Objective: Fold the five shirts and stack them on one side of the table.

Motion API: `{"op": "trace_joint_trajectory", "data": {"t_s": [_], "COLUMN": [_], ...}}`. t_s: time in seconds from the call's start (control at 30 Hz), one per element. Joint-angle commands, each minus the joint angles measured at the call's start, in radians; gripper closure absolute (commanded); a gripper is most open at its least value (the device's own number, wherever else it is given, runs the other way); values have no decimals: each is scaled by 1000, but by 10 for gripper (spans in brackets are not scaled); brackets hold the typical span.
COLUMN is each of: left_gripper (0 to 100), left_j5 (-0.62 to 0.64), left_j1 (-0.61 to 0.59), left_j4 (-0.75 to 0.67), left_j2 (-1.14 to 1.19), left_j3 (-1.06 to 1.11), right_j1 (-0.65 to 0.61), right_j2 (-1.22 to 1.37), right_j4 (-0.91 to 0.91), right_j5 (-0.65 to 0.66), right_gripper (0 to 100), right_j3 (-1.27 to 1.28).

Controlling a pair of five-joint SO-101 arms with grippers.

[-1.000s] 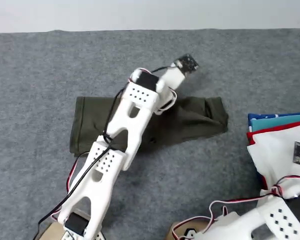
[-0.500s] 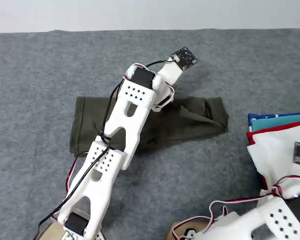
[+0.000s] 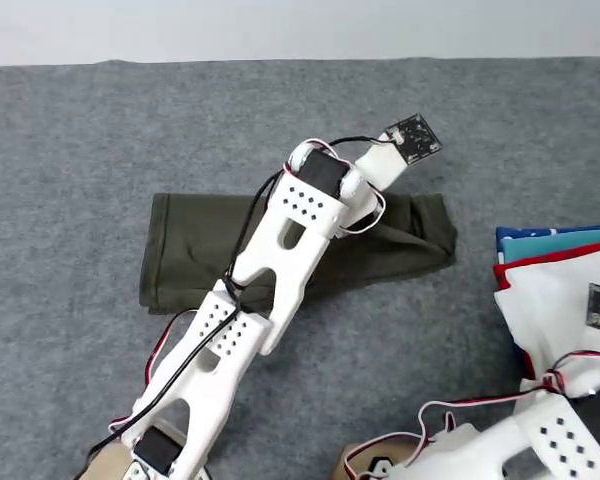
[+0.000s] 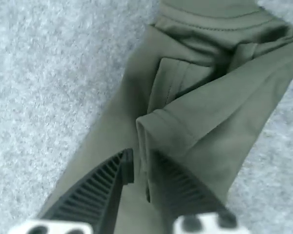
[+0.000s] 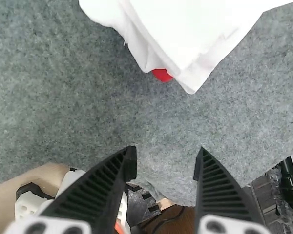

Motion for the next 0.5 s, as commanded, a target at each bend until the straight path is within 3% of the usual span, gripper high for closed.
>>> {"op": "trace_joint_trajectory", "data": {"t_s": [0.0,0.2,0.47], "left_gripper": [997,997,997], "left_j5": [3,5,23], "left_j1": [18,20,18], "left_j4": [17,-80,31], "left_j2": [-9,9,9], "left_j3": [-5,-10,36], "right_j1": [10,10,10], "right_j2": [-15,-15,-15], "right_j4": [-4,-7,-7], "right_j5": [9,9,9], "right_gripper": [801,801,801], "right_j3": [-6,-6,-5]}}
